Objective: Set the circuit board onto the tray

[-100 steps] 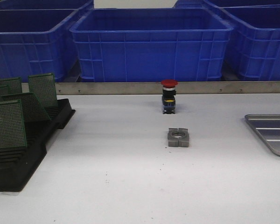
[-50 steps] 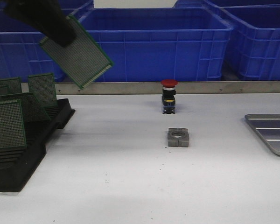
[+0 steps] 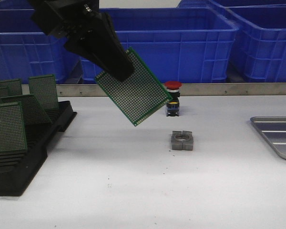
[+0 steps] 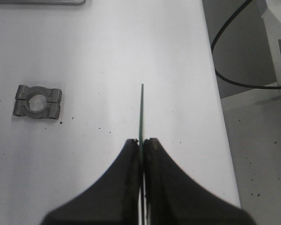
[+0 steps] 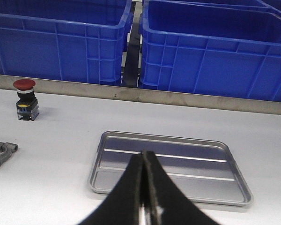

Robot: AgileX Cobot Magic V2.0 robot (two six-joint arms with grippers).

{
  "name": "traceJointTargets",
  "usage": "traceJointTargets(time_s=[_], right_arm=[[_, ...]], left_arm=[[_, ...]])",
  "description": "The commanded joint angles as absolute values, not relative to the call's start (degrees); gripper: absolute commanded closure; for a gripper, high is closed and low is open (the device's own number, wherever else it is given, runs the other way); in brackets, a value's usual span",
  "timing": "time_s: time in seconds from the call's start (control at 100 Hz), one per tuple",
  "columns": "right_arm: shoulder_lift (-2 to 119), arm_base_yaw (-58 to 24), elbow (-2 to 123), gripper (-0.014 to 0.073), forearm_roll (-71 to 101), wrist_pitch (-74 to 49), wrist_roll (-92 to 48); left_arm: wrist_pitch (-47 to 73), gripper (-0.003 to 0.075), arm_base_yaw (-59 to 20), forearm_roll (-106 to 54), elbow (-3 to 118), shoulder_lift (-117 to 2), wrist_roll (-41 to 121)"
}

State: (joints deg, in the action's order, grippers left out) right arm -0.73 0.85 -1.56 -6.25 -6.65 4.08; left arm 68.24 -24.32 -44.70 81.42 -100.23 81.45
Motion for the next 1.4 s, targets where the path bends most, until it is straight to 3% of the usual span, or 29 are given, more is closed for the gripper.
traceJointTargets(time_s=[0.0, 0.35, 0.48, 0.55, 0.7, 0.77, 1.12, 1.24, 1.39], right_arm=[[-1.2, 0.7, 1.2, 0.065, -6.9, -4.6, 4.3], [16.7, 0.6, 22.6, 0.0652, -0.9, -36.6, 4.3], [27.0, 0.6, 27.9, 0.0634, 7.0, -39.4, 3.5], [32.3, 0.6, 29.6, 0.0545, 11.7, -38.7, 0.8], [42.6, 0.6, 32.6, 0.0158, 25.7, -35.0, -10.1], [46.7, 0.4, 34.2, 0.0064, 33.1, -35.4, -19.5], [66.0, -6.2, 39.8, 0.0106, 73.5, -46.3, -83.0], [71.5, -9.5, 40.6, 0.0106, 80.7, -47.1, -96.0], [78.5, -13.5, 42.9, 0.0106, 81.5, -47.8, -100.3]], left_arm=[[68.2, 0.0737, -24.7, -48.4, 83.3, -97.6, 80.8], [68.2, 0.0737, -24.7, -48.5, 83.3, -97.6, 80.8], [68.2, 0.0737, -24.7, -48.5, 83.3, -97.6, 80.8], [68.2, 0.0737, -24.7, -48.5, 83.3, -97.6, 80.8], [68.2, 0.0737, -24.7, -48.5, 83.3, -97.6, 80.8], [68.2, 0.0737, -24.7, -48.5, 83.3, -97.6, 80.8], [68.3, 0.0737, -24.7, -48.7, 83.3, -97.6, 80.8], [68.3, 0.0737, -24.7, -48.7, 83.3, -97.6, 80.8], [68.3, 0.0737, -24.7, -48.7, 83.3, -97.6, 80.8]])
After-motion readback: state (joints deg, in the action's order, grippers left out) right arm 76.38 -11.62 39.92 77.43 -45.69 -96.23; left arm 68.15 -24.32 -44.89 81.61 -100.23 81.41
